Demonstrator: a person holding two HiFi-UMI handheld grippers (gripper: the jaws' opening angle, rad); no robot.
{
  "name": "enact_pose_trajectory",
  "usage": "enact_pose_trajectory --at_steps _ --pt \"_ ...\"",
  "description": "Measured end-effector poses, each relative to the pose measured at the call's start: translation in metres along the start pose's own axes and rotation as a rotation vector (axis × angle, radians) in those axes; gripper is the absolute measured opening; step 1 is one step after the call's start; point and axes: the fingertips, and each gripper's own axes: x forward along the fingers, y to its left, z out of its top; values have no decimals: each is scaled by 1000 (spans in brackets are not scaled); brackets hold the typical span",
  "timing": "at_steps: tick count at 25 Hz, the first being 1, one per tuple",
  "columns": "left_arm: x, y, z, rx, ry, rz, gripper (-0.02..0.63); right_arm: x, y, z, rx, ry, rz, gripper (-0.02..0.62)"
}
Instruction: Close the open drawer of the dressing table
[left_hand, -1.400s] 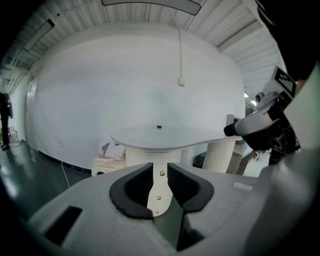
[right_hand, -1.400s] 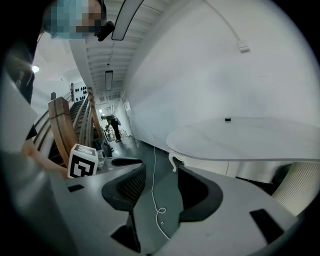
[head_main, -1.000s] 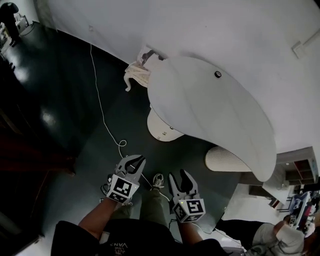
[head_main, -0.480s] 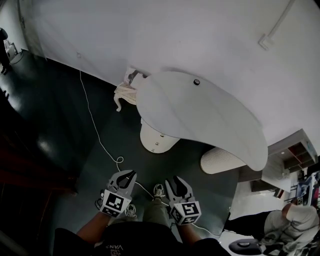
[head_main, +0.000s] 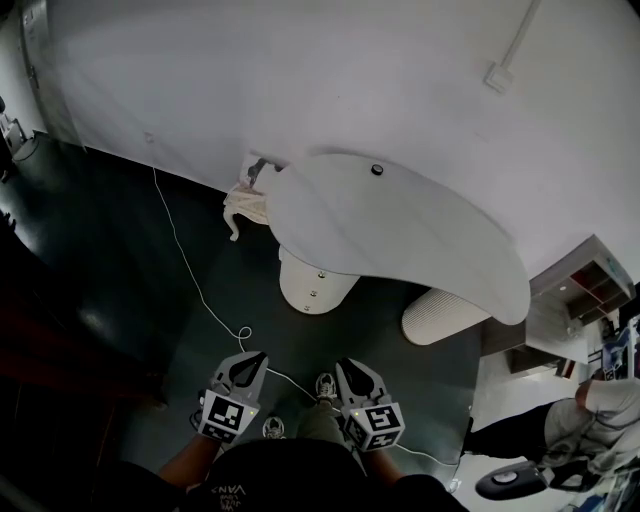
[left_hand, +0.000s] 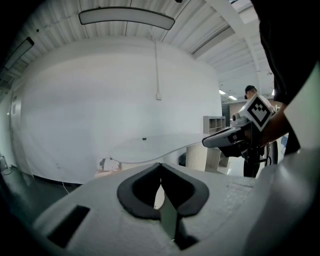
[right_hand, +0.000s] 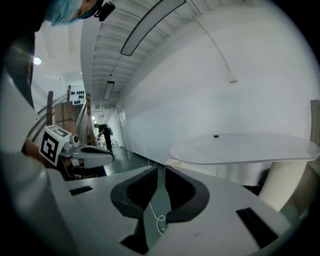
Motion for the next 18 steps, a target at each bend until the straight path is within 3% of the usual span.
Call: enact_pose_trajectory --at_steps 5,14,18 --pt "-13 -1 4 10 -16 -3 18 -14 4 5 -3 -5 -13 5" --pt "-29 -1 3 -12 -25 34 18 -31 13 -4 -5 19 -3 5" --pt "-35 -14 4 -38 11 28 18 -37 13 -13 -11 38 -6 3"
